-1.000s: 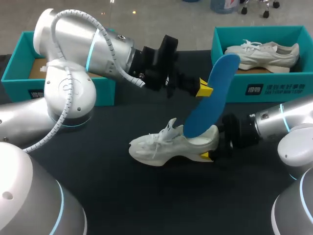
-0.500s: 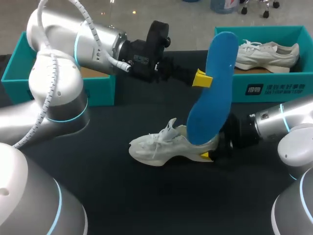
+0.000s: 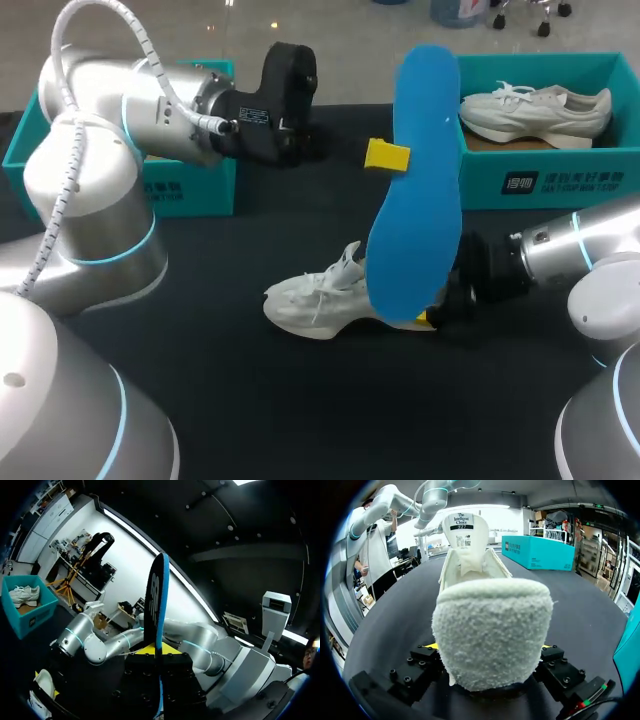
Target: Take the shoe out of the shoebox, open the shoe tongue, remove and reinsert the insole, then place the shoe into the shoebox
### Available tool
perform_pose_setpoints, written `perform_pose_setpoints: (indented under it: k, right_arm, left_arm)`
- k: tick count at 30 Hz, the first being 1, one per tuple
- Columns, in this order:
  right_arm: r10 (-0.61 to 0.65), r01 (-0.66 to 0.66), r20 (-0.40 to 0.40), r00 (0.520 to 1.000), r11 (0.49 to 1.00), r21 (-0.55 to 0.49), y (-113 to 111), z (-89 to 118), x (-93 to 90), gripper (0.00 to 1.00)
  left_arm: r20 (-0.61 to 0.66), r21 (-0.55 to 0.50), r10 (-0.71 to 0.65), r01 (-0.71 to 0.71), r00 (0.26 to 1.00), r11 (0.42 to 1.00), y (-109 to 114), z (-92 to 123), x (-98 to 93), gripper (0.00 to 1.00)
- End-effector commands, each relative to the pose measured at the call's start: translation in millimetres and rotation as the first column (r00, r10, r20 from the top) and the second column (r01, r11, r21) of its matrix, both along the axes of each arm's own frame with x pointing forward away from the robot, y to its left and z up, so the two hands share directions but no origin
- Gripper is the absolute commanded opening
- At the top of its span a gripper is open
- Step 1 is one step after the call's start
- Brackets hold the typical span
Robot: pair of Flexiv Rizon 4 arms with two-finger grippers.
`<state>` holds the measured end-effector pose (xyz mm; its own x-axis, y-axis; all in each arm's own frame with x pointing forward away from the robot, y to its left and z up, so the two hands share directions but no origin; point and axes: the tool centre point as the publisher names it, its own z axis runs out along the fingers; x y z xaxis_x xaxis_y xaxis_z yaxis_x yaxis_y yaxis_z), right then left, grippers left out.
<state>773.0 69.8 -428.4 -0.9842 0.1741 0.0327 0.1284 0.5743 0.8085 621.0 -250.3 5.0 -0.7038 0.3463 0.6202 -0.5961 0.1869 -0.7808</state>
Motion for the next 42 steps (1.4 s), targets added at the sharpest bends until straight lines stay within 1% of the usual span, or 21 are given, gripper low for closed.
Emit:
perform_pose_setpoints:
  k: [1, 7, 9, 12, 21, 42]
  right_arm:
    - [-0.001, 0.001, -0.001, 1.0, 1.0, -0.002, 1.2, -6.9, 0.2, 0.0]
    - [-0.001, 0.001, -0.001, 1.0, 1.0, -0.002, 1.2, -6.9, 0.2, 0.0]
    - [-0.001, 0.001, -0.001, 1.0, 1.0, -0.002, 1.2, -6.9, 0.2, 0.0]
    - [-0.001, 0.001, -0.001, 1.0, 1.0, -0.002, 1.2, -6.9, 0.2, 0.0]
    - [-0.001, 0.001, -0.001, 1.0, 1.0, -0.002, 1.2, -6.9, 0.2, 0.0]
    - [-0.001, 0.001, -0.001, 1.0, 1.0, -0.002, 1.2, -6.9, 0.2, 0.0]
  left_arm:
    - [-0.021, -0.017, 0.032, -0.032, 0.999, 0.999, 11.5, 3.9, -13.7, 0.0]
    - [-0.04, -0.024, 0.05, -0.051, 0.998, 0.998, 20.4, 14.6, -22.7, 0.0]
    - [-0.018, -0.008, 0.064, -0.064, 0.998, 0.998, 23.2, 15.6, -23.5, 0.0]
    - [-0.016, -0.013, 0.057, -0.057, 0.998, 0.998, 25.9, 17.6, -25.3, 0.0]
    - [-0.01, -0.019, 0.074, -0.074, 0.997, 0.997, 30.5, 17.7, -25.8, 0.0]
    - [-0.01, -0.019, 0.074, -0.074, 0.997, 0.997, 30.5, 17.7, -25.8, 0.0]
